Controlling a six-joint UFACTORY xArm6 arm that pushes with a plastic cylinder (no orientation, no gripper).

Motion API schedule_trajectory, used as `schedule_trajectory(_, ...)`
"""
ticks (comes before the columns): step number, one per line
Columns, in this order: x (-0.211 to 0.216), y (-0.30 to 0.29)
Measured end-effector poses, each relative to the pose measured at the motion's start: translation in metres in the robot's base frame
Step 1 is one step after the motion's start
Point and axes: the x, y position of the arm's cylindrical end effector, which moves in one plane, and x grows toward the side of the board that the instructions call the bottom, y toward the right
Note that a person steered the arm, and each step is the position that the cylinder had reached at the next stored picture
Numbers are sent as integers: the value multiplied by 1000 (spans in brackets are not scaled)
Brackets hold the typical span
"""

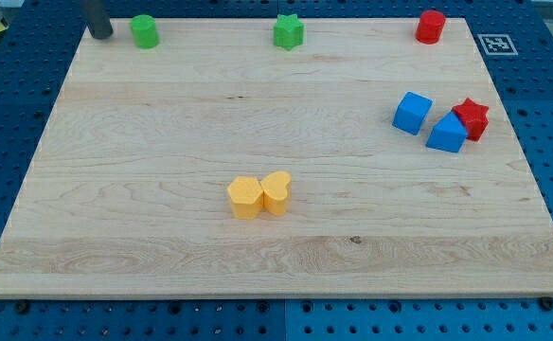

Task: Move the green circle closer to the yellow hexagon

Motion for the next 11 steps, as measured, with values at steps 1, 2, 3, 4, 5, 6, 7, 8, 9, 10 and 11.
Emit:
schedule_trajectory(1,-9,0)
schedule_trajectory(2,-9,11)
schedule_trajectory(3,-9,49)
schedule_trajectory(4,-2,57)
schedule_trajectory(5,6,53)
schedule_trajectory(6,6,53)
schedule_trajectory(7,6,53)
schedule_trajectory(8,10,54)
schedule_trajectory(9,25,65)
schedule_trajectory(10,40,86)
schedule_trajectory(11,54,98)
